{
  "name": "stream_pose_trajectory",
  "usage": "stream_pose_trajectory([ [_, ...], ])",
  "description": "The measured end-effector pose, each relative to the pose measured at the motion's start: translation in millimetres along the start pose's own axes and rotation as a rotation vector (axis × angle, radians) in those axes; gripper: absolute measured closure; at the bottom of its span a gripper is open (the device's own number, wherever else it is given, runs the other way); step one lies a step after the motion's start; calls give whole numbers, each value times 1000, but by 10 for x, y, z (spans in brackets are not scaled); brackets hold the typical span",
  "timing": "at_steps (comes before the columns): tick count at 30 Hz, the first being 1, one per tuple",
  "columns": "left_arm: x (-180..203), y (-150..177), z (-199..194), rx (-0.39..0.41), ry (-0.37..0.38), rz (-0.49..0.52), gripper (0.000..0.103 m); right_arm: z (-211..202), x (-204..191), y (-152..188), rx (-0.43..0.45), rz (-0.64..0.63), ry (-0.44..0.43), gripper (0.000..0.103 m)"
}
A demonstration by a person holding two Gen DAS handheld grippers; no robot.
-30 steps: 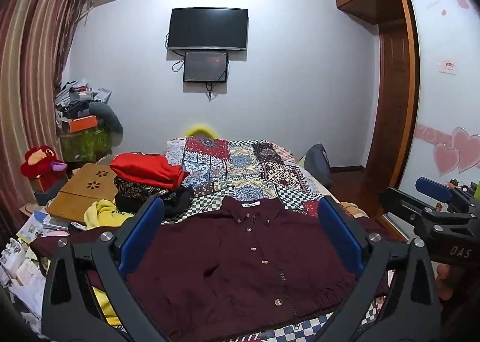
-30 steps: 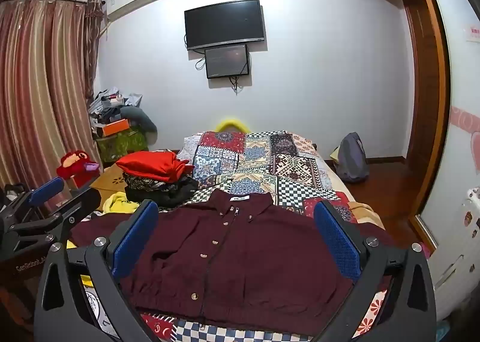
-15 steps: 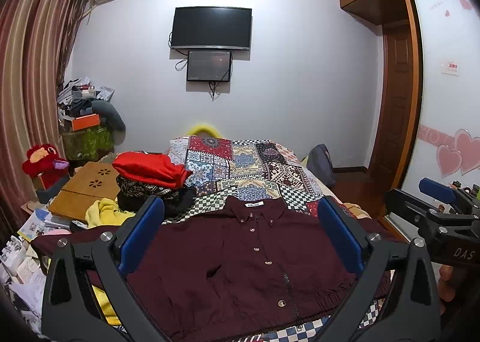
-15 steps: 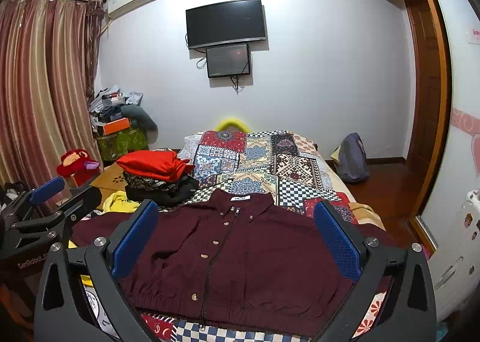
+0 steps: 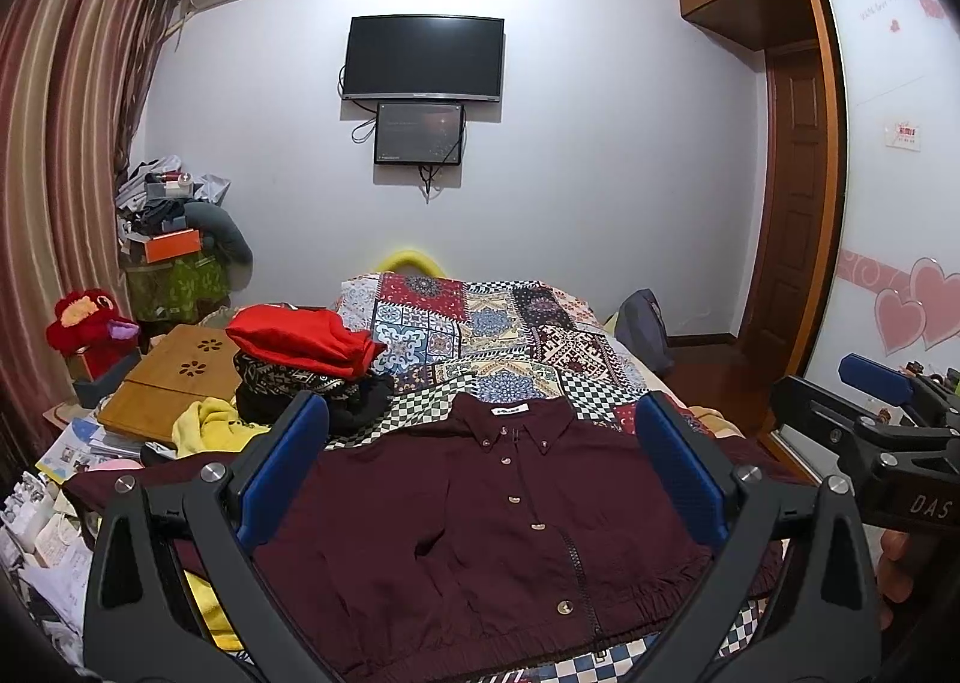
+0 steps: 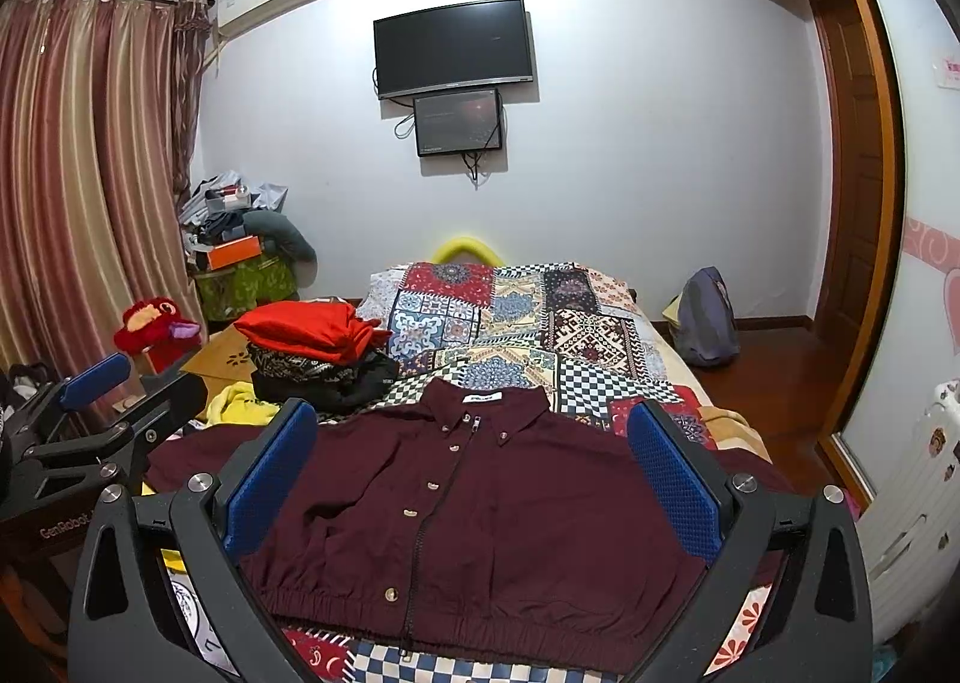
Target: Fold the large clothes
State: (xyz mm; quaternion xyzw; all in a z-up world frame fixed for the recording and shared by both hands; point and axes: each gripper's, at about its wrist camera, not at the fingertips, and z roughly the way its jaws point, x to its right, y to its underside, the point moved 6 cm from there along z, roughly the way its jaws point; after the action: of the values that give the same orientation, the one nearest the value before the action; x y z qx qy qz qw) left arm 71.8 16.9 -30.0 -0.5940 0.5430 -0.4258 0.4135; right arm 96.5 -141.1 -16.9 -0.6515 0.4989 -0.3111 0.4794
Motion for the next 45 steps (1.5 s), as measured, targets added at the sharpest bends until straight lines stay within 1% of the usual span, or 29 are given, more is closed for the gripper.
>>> stream_pose_trajectory([
  [35, -30, -39, 6, -10, 5, -18, 0, 69, -25, 26, -12, 0, -4, 0],
  [40, -69, -67, 46, -16, 0, -25, 0, 122, -15, 18, -22, -2, -3, 0],
  [45, -150, -68, 167, -35, -9, -39, 0, 243, 9, 24, -41, 1, 0, 0],
])
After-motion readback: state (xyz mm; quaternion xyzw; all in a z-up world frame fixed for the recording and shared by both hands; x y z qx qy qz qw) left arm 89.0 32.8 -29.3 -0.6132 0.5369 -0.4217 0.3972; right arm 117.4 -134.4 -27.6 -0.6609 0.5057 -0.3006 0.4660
